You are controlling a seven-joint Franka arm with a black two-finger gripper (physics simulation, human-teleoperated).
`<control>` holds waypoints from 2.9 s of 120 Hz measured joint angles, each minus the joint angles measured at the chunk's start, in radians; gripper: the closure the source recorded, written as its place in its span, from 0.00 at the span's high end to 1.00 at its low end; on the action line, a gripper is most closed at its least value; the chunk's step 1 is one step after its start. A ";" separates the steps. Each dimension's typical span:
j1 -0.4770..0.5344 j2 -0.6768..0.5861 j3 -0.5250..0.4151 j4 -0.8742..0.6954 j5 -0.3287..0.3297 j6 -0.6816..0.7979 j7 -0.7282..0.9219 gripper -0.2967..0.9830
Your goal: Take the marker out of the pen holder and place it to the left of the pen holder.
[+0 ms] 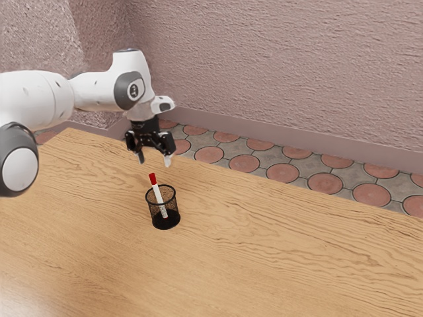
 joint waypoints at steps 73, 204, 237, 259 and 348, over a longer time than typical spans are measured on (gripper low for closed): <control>-0.011 -0.061 0.028 -0.138 -0.143 -0.050 -0.128 0.67; -0.034 -0.359 0.029 -0.152 0.017 -0.161 -0.225 0.16; 0.000 -0.345 0.027 -0.142 0.217 -0.422 -0.226 0.16; 0.030 -0.179 0.041 -0.082 0.276 -0.589 -0.187 0.16; 0.071 0.097 0.096 -0.010 0.237 -0.873 -0.015 0.36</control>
